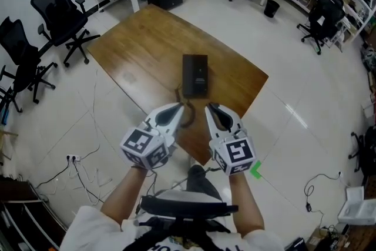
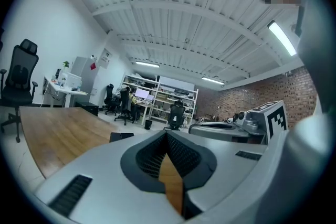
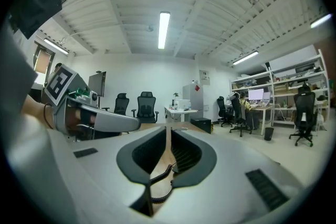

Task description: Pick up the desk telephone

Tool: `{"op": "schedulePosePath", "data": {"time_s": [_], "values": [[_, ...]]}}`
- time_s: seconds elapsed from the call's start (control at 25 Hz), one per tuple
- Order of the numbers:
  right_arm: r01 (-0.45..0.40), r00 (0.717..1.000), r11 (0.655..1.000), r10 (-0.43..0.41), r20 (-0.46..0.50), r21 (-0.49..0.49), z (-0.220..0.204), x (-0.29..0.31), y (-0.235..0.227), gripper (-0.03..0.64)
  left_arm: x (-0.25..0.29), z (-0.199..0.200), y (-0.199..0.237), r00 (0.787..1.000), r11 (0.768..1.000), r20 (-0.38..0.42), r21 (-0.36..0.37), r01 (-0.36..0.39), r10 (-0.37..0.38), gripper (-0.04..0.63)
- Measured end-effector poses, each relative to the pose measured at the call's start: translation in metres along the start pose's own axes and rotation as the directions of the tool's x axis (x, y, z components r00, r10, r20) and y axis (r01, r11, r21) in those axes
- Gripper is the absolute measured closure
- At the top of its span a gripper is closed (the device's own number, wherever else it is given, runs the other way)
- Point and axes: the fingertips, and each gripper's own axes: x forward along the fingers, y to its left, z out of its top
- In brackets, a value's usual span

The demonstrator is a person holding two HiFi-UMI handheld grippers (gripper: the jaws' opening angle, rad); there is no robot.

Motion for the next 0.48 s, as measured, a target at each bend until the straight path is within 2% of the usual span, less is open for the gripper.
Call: {"op": "schedulePosePath", "data": {"time_s": [0.24,0.28,0.32,0.36,0.4,0.48], "values": [[-0.036,0.998,0.998,0.038,-0.044,0.042,-0.020,0.024,-0.026,0.583,0.032,-0.018,0.024,0.999,0.998,-0.028,-0.051,-0.024,0.022,0.594],[-0.044,0.997,0.998,0.047,-0.054,0.054,-0.024,0.028,-0.030,0.564,0.036,-0.022,0.028,0.999,0.998,-0.039,-0.065,-0.024,0.021,0.594],[-0.053,0.996,0.996,0.057,-0.063,0.067,-0.028,0.033,-0.033,0.541,0.041,-0.027,0.033,0.999,0.996,-0.050,-0.081,-0.022,0.018,0.558],[-0.061,0.995,0.995,0.067,-0.071,0.080,-0.032,0.038,-0.037,0.537,0.045,-0.031,0.037,0.998,0.995,-0.063,-0.097,-0.020,0.014,0.505],[-0.067,0.994,0.994,0.074,-0.078,0.091,-0.035,0.042,-0.041,0.537,0.050,-0.035,0.042,0.997,0.994,-0.077,-0.109,-0.024,0.015,0.479],[-0.078,0.992,0.991,0.088,-0.092,0.110,-0.041,0.051,-0.048,0.537,0.058,-0.042,0.055,0.994,0.993,-0.102,-0.114,-0.042,0.031,0.479]]}}
